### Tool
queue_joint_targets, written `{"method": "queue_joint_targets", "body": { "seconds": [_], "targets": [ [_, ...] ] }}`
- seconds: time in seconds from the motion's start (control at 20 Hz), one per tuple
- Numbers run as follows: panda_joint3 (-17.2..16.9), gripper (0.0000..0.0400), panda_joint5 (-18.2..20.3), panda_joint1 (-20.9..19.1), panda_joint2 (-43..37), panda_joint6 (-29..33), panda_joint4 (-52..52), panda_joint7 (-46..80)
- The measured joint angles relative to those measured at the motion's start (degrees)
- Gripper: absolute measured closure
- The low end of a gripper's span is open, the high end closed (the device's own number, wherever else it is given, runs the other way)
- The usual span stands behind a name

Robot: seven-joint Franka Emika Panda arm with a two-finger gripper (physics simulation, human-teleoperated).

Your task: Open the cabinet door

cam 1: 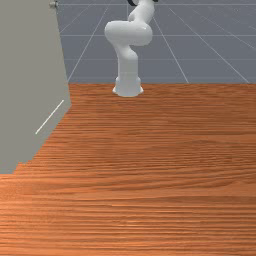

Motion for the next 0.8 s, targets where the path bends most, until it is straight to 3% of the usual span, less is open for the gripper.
{"method": "queue_joint_targets", "body": {
  "seconds": [0.1,0.2,0.6,0.8],
  "targets": [
    [-4.06,0.0000,-1.26,-1.48,2.59,6.36,-0.48,-0.89],
    [-5.48,0.0000,-1.73,-1.87,3.42,9.35,-1.14,-1.20],
    [-6.42,0.0000,-1.98,0.36,4.09,18.36,-2.85,-1.13],
    [-6.18,0.0000,-1.81,2.19,8.82,24.56,-4.87,0.27]
  ]
}}
